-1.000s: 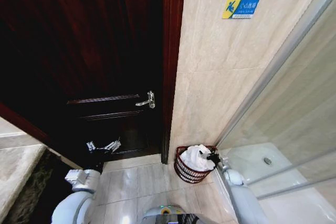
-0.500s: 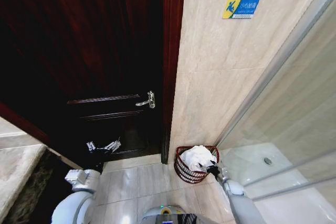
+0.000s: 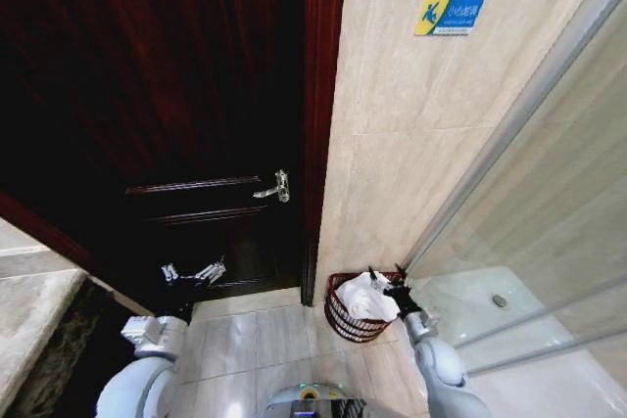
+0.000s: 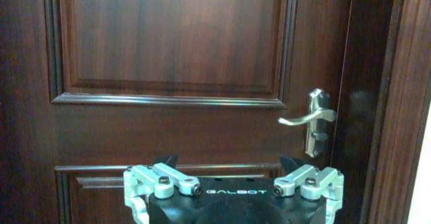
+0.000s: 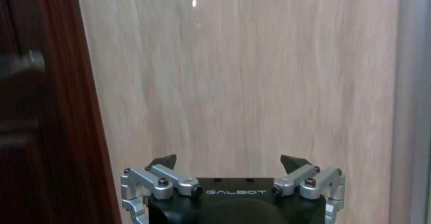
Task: Discard the used towel into the hamper.
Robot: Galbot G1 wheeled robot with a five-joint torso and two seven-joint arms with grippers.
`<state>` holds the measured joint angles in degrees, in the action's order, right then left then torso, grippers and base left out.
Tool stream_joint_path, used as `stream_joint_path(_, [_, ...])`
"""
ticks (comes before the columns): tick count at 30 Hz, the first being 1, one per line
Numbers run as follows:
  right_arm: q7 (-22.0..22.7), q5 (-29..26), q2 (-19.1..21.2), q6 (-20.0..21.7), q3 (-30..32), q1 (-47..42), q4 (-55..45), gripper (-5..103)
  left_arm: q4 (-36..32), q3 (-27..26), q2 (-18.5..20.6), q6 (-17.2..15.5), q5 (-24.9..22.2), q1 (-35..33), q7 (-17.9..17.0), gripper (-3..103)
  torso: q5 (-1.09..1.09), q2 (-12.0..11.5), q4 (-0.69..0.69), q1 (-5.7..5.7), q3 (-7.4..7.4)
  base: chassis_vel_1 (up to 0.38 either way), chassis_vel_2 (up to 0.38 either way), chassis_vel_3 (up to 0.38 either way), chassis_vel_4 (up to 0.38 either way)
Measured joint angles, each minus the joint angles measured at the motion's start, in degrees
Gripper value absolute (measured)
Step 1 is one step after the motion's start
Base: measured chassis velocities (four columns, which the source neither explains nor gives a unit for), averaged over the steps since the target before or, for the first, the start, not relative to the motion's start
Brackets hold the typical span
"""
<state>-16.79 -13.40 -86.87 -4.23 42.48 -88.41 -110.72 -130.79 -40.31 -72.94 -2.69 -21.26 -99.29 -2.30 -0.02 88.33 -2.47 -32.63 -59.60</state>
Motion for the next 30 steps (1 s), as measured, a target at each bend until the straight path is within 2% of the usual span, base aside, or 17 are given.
stream_joint_path(2, [0.60,-0.51,-0.87,0.52,1.18,-3.90,-6.38,100,0.00,0.01,0.00,0.00,0.00,-0.01,0.00,98,0.01,0.00,0.01,0.00,0.00,0.000,0.000,0.000,0.000])
stream_joint_path(4, [0.65,-0.86,-1.13,0.64,1.55,-4.51,-7.38,100,0.00,0.00,0.00,0.00,0.00,0.00,0.00,98,0.01,0.00,0.01,0.00,0.00,0.000,0.000,0.000,0.000])
stream_joint_path(7, [1.80,-3.40,-4.08,1.82,3.87,-8.13,-14.93,100,0.00,0.00,0.00,0.00,0.00,-0.01,0.00,98,0.01,0.00,0.01,0.00,0.00,0.000,0.000,0.000,0.000])
stream_joint_path(15, [1.58,-4.38,-4.68,2.04,6.57,-10.35,-22.59,100,0.00,0.00,0.00,0.00,0.00,-0.01,0.00,98,0.01,0.00,0.01,0.00,0.00,0.000,0.000,0.000,0.000])
stream_joint_path(30, [1.01,-4.57,-4.64,2.30,6.96,-10.35,-23.01,100,0.00,0.00,0.00,0.00,0.00,0.00,0.00,98,0.02,0.00,0.01,0.00,-0.01,0.000,0.000,0.000,0.000])
